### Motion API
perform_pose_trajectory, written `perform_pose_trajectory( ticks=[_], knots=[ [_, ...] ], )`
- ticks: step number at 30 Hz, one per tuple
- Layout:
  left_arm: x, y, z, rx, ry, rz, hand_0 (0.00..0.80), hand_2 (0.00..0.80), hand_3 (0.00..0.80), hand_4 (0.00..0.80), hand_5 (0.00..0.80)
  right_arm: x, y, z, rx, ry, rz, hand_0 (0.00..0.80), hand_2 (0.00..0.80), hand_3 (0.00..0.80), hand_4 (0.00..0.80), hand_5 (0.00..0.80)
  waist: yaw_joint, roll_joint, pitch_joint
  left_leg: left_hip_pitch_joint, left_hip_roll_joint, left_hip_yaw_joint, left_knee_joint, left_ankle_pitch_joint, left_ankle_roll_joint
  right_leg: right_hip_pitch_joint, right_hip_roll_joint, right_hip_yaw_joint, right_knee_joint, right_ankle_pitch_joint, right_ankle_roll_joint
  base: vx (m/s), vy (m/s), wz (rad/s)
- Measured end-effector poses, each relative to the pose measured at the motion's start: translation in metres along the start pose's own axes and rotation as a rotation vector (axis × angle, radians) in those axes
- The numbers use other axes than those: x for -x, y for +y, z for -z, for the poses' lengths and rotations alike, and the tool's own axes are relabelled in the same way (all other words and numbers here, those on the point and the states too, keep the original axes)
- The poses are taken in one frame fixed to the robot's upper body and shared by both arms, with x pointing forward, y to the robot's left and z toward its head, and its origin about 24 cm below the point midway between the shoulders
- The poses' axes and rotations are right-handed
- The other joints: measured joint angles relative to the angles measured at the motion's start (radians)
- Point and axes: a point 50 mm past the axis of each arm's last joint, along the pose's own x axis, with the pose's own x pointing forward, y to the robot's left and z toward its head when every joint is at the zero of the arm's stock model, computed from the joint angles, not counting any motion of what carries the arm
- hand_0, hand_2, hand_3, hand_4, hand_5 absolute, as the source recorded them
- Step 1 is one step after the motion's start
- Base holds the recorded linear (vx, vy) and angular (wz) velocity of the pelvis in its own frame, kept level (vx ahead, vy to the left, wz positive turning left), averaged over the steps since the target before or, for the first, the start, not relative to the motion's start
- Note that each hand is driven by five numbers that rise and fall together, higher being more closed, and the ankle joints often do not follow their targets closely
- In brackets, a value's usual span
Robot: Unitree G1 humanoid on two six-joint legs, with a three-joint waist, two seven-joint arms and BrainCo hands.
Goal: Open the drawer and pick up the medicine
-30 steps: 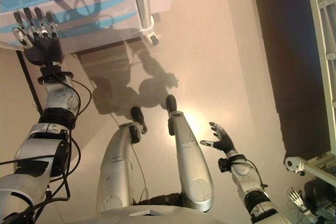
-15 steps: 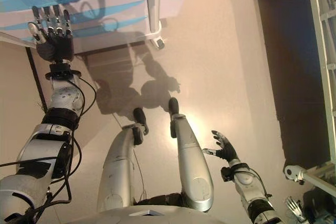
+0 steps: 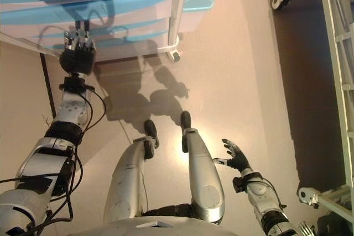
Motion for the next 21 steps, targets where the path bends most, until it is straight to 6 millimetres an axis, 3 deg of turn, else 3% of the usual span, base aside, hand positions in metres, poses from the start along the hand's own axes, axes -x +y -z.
perform_pose_trajectory(
  ticks=[7,12,16,18,21],
  knots=[
    [0.05,0.012,0.038,0.196,0.048,0.032,0.8,0.8,0.8,0.8,0.8,0.001,0.001,0.003,0.013,0.017,-0.004,0.0,0.0,0.0,0.0,0.0,0.026,-0.001,-0.001,0.03,-0.012,-0.03,-0.019,0.008,0.002,0.043,-0.01,-0.028,-0.009,-0.003,0.002,-0.043,-0.068,0.14],
    [0.112,0.024,0.071,0.356,0.08,-0.019,0.8,0.8,0.8,0.8,0.8,0.0,0.01,0.006,0.005,0.025,-0.01,0.0,0.0,0.0,0.0,0.0,0.056,-0.003,-0.002,0.097,-0.041,-0.056,-0.074,0.029,0.0,0.104,-0.042,-0.069,-0.011,-0.033,0.007,-0.043,-0.035,0.22],
    [0.178,0.028,0.092,0.462,0.111,-0.078,0.8,0.8,0.8,0.8,0.8,-0.003,0.023,0.005,0.013,0.018,-0.037,0.0,0.0,0.0,0.0,0.0,0.095,-0.002,-0.001,0.141,-0.052,-0.104,-0.111,0.049,-0.02,0.156,-0.049,-0.119,-0.023,-0.052,-0.003,-0.012,-0.044,0.34],
    [0.201,0.029,0.092,0.484,0.146,-0.1,0.8,0.8,0.8,0.8,0.8,-0.004,0.023,0.003,0.027,0.011,-0.042,0.0,0.0,0.0,0.0,0.0,0.122,-0.001,-0.001,0.155,-0.053,-0.124,-0.134,0.063,-0.029,0.173,-0.053,-0.143,-0.025,-0.059,-0.014,-0.006,-0.043,0.44],
    [0.216,0.038,0.084,0.497,0.242,-0.136,0.8,0.8,0.8,0.8,0.8,-0.006,0.015,0.0,0.031,0.001,-0.017,0.0,0.0,0.0,0.0,0.0,0.157,0.002,0.001,0.193,-0.06,-0.163,-0.187,0.1,-0.05,0.204,-0.062,-0.176,-0.021,-0.074,-0.029,-0.016,-0.051,0.42]
  ],
)
